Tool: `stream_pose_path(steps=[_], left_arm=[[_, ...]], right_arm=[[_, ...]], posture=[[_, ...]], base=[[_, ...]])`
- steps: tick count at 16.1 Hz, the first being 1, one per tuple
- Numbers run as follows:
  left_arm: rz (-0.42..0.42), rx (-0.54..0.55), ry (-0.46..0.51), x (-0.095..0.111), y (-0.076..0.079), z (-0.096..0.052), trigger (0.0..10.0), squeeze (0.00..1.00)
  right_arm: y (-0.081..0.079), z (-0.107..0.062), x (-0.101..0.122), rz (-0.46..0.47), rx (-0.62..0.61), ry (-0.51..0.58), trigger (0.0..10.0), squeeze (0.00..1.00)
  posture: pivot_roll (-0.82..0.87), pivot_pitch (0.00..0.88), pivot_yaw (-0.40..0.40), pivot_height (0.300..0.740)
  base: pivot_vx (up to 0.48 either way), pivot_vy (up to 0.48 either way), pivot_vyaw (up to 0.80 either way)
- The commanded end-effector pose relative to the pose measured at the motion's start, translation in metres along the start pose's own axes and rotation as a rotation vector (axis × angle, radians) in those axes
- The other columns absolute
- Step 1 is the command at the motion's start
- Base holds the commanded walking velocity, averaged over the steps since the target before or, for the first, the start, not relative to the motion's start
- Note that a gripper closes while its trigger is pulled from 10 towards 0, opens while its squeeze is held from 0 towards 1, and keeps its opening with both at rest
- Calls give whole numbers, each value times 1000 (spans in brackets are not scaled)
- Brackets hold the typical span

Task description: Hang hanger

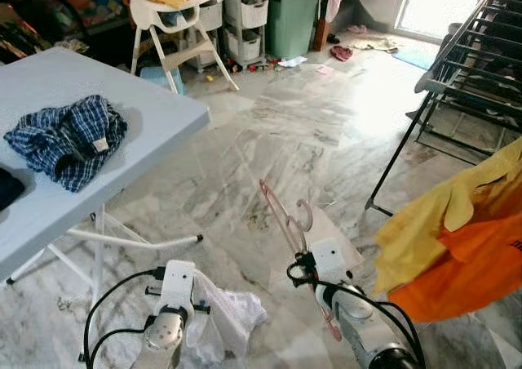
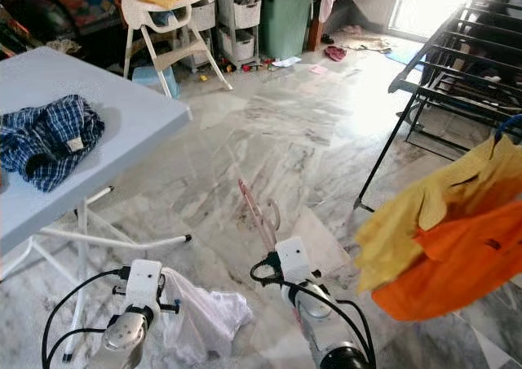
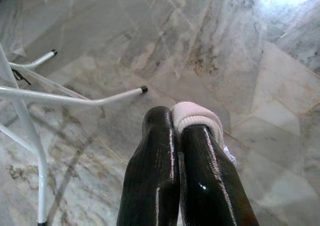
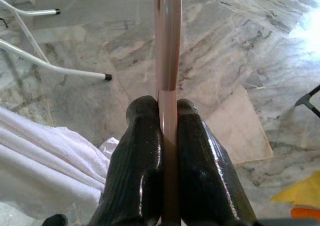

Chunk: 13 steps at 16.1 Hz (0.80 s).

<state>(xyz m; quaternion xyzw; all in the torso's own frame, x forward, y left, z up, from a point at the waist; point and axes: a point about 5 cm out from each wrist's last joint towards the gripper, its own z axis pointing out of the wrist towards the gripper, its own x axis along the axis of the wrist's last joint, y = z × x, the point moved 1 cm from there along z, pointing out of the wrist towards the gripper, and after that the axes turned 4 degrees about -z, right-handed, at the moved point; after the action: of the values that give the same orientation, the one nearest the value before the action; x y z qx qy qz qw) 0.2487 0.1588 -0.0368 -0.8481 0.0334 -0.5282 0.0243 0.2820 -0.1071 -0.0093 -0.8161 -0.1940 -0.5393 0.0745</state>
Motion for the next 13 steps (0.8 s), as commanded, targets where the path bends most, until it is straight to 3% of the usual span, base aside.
stream_pose_path(steps=[1, 4, 13], left_arm=[[12, 4, 4, 0, 0, -1, 10000, 0], [16, 6, 2, -1, 0, -2, 10000, 0], [20, 8, 0, -3, -1, -4, 10000, 0]], right_arm=[[-2, -1, 2, -1, 0, 24, 10000, 0], [-8, -2, 3, -48, 26, 44, 10000, 0], [-11, 1, 6, -15, 48, 37, 10000, 0]], posture=[[-52, 0, -7, 740], [-46, 0, -8, 740], [-41, 0, -5, 740]], base=[[-345, 0, 0], [-349, 0, 0], [-349, 0, 0]])
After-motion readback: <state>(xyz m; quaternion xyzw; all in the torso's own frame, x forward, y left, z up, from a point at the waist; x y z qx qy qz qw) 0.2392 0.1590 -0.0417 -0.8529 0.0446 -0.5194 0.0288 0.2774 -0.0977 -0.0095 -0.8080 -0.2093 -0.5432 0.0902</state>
